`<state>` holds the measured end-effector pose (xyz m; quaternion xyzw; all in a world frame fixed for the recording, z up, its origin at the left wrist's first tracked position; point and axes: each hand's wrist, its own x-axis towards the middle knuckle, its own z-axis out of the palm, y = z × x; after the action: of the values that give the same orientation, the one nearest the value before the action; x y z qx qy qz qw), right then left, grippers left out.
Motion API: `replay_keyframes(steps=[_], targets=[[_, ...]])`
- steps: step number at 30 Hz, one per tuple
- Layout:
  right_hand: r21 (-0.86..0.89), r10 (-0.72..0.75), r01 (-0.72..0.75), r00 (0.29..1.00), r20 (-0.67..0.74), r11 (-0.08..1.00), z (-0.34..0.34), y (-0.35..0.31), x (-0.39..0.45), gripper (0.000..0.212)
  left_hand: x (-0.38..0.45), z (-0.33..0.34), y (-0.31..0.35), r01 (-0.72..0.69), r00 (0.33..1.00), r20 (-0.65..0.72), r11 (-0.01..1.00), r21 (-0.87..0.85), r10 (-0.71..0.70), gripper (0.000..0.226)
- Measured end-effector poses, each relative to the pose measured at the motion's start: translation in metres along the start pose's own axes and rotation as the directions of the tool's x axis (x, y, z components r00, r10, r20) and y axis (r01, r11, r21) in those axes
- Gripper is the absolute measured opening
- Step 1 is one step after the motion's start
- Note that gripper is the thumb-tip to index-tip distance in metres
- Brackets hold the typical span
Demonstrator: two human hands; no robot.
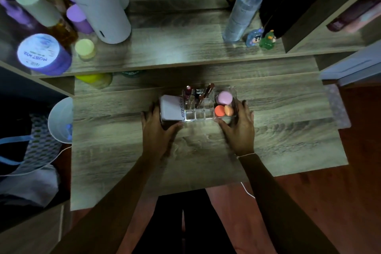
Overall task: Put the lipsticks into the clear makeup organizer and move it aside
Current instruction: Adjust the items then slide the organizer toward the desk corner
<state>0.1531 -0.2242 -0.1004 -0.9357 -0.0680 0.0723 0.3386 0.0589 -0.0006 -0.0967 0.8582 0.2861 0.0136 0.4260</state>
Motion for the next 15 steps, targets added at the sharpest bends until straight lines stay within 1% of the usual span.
replay_keyframes(steps=[8, 11, 15], targets=[[-0.006, -0.009, 0.009, 1.0, -0.022, 1.0, -0.016, 0.018, 0.006, 0.085, -0.002, 0.018, 0.019, -0.013, 1.0, 0.015, 0.995, -0.096, 0.015, 0.076], [0.002, -0.017, 0.017, 1.0, -0.027, 1.0, -0.024, 0.026, 0.008, 0.083, -0.004, 0.029, 0.027, 0.007, 1.0, 0.006, 0.991, -0.131, -0.006, 0.074], [0.011, -0.029, 0.03, 0.998, -0.053, 0.999, -0.035, 0.036, 0.011, 0.081, -0.003, 0.042, 0.037, 0.012, 1.0, 0.008, 0.993, -0.118, -0.011, 0.072]])
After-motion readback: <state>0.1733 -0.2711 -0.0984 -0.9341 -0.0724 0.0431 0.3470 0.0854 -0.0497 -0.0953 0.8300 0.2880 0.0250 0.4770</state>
